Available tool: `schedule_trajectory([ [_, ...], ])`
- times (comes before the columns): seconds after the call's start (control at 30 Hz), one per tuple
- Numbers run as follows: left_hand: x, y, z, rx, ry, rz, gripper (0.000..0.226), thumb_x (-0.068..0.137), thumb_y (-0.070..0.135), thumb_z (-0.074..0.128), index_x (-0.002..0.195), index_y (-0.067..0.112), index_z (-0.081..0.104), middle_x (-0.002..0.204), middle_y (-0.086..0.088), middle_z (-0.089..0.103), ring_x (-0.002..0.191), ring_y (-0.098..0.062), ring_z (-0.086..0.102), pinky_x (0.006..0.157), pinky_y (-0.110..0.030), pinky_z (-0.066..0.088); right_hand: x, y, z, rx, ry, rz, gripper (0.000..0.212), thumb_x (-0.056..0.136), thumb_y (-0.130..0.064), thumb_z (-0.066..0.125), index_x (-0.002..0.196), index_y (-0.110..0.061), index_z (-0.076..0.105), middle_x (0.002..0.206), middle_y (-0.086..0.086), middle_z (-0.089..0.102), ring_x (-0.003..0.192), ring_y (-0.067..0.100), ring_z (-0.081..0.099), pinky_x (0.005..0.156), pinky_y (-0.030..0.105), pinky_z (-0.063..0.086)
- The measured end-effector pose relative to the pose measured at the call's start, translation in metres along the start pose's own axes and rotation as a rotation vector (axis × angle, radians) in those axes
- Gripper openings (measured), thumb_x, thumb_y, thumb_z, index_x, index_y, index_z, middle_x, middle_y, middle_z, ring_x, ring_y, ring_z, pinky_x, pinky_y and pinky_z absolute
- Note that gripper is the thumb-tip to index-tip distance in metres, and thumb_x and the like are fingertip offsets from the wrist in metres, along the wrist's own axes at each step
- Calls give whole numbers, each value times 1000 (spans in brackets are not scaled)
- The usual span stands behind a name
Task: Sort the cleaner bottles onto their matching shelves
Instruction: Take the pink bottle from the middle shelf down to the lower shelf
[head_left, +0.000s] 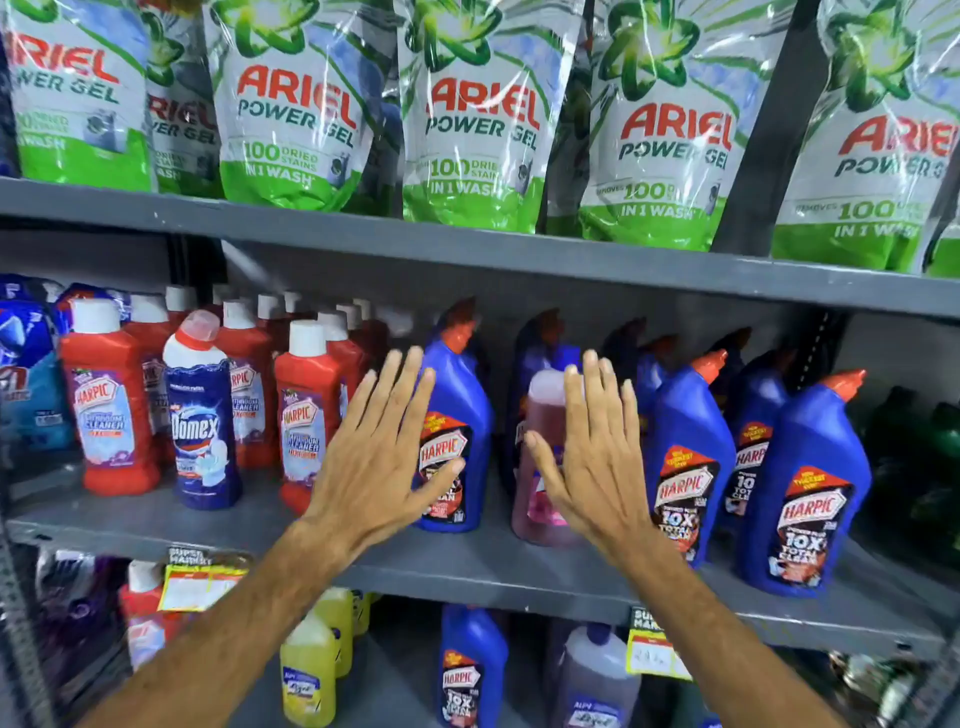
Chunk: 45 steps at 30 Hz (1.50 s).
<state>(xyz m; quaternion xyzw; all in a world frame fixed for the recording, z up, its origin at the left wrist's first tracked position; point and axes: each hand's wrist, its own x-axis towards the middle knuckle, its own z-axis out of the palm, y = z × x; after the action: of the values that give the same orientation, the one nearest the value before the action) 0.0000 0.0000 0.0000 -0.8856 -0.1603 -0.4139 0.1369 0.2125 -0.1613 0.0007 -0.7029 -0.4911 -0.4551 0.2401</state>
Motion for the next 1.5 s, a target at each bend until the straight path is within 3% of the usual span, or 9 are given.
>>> schedule_trajectory([
  [0.23,-86,-2,71,-59,-307,-198,106,98,79,32,165,0,12,176,-16,6,164,-25,1,131,-41,9,-58,-3,43,538,-69,515,97,102,-42,62,166,-5,0,177,11,-1,165,23,2,133,46,10],
  [0.33,-99,-2,82,-90,-450,-270,117,92,90,17,164,-1,14,175,-17,7,163,-26,5,132,-37,7,-57,-2,49,741,-124,723,100,96,-48,69,166,-11,9,174,12,23,159,23,30,128,46,29],
  [0.4,-99,-1,84,-97,-523,-305,127,84,96,3,164,-1,15,175,-18,9,163,-27,8,131,-37,7,-57,2,50,868,-115,771,89,93,-44,75,161,-16,26,153,7,54,132,10,62,110,32,51],
  [0.53,-94,-2,83,-46,-590,-312,138,73,99,-14,164,2,24,174,-16,20,161,-25,19,132,-36,10,-55,15,50,943,-187,846,68,86,-41,84,143,-22,51,122,-7,74,100,-2,73,94,29,59],
  [0.63,-95,-2,82,-29,-585,-312,125,82,95,0,164,3,25,174,-15,23,160,-25,23,131,-37,13,-55,22,50,1074,-249,903,59,81,-42,88,128,-22,60,114,-3,78,102,11,77,90,34,62],
  [0.87,-94,-2,82,-11,-610,-296,120,85,92,3,164,4,24,174,-14,23,161,-23,22,131,-36,14,-49,27,46,1131,-271,939,54,83,-11,86,129,-9,56,110,5,75,88,10,75,71,18,60],
  [1.2,-123,20,69,-31,-449,-249,108,97,84,16,156,-2,42,165,-20,39,156,-29,33,132,-35,10,-69,3,3,939,-135,918,76,56,-44,98,116,-30,54,108,-1,76,96,19,77,88,51,64],
  [1.33,-147,39,58,-85,-313,-135,98,101,74,33,160,-3,30,171,-20,24,161,-31,20,130,-41,10,-88,-11,-30,932,-123,913,73,65,-22,100,121,-21,54,109,-1,77,97,19,78,90,51,64],
  [1.5,-177,60,55,-171,-258,-25,97,98,66,50,163,-1,22,175,-17,15,162,-31,14,127,-50,22,-111,-28,-71,914,-113,918,71,64,-21,100,119,-27,56,104,-6,78,92,16,79,87,48,64],
])
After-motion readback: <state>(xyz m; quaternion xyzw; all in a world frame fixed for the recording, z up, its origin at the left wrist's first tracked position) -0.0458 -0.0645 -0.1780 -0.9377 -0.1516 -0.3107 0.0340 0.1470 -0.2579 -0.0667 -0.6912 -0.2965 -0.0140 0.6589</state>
